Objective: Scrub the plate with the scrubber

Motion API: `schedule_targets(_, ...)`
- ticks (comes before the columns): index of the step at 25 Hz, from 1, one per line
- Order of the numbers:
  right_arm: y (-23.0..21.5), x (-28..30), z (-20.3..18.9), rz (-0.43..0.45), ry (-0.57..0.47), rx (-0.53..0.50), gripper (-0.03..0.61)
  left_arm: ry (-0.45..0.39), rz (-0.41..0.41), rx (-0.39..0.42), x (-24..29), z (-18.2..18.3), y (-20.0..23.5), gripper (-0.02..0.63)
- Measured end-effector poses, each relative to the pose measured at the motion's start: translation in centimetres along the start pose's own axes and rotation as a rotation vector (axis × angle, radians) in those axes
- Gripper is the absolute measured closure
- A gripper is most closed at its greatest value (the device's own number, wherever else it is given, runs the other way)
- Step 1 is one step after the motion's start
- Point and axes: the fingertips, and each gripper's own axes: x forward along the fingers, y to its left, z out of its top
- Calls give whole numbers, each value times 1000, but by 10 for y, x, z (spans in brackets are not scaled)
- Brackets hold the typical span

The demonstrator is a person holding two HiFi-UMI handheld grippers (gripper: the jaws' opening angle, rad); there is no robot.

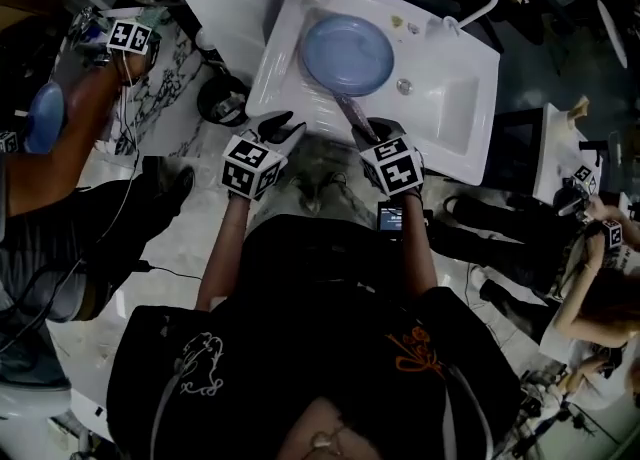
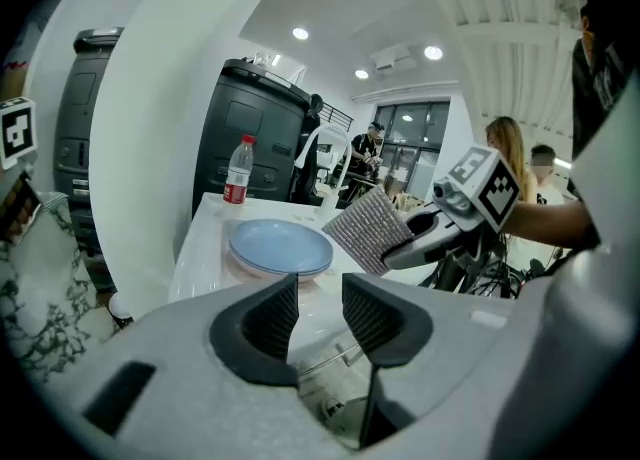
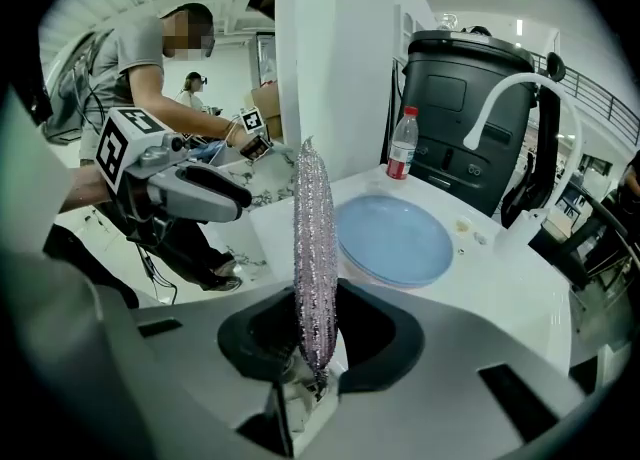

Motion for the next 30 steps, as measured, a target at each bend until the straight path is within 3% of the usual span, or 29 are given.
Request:
schedule_targets(7,10,-32,-23,-6,-20,23,499,-30,-32,29,1,9,-35,480)
schedule_targets(15,6,-90,-69,-22,-53,45,499,-75,-65,52,15,24,-112,486)
schedule_targets(21,3,-134,-115,-23,-91,55,499,-89,-33,64,14,15,-175,486)
schedule_targets(30,28,-175,-152,18,-125,8,499,-124,32,52,-13,-1,-242,486)
